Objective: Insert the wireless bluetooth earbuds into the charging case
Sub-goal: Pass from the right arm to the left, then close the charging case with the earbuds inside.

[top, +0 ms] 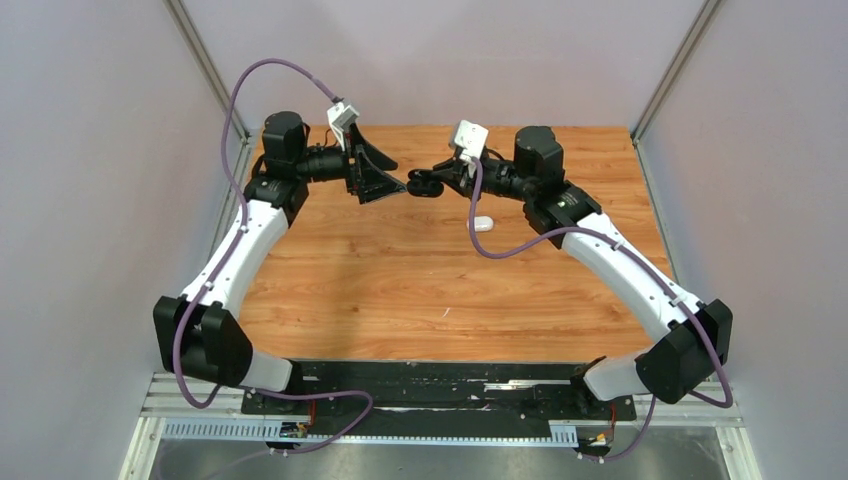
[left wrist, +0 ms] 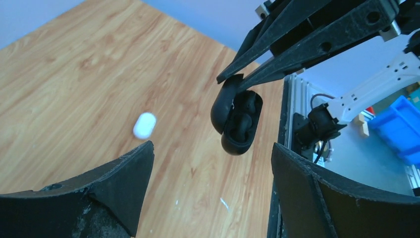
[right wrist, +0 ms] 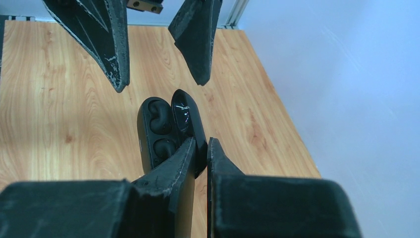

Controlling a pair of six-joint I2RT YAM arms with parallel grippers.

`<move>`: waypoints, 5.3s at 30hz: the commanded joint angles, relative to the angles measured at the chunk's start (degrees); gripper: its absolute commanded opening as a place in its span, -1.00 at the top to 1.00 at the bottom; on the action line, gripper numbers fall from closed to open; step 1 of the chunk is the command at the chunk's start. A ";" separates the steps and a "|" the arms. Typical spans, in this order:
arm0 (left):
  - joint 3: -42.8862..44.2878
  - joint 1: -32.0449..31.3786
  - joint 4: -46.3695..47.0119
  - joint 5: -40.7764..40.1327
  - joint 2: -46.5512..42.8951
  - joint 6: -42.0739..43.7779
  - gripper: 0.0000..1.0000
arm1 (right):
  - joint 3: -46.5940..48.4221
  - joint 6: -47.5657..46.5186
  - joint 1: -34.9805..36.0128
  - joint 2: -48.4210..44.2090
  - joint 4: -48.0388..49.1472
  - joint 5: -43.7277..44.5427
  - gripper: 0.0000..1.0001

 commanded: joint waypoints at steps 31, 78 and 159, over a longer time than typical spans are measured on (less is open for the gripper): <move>-1.18 -0.91 44.07 13.64 11.91 -33.65 -0.27 | 6.62 5.41 1.90 3.19 7.48 6.57 1.00; 1.68 -0.90 52.33 14.04 16.78 -41.73 0.35 | 5.20 3.09 3.20 4.16 9.94 7.32 1.00; -1.09 -2.07 63.69 19.93 18.12 -41.51 1.00 | 15.00 8.20 -4.73 6.15 -14.91 -14.26 -1.00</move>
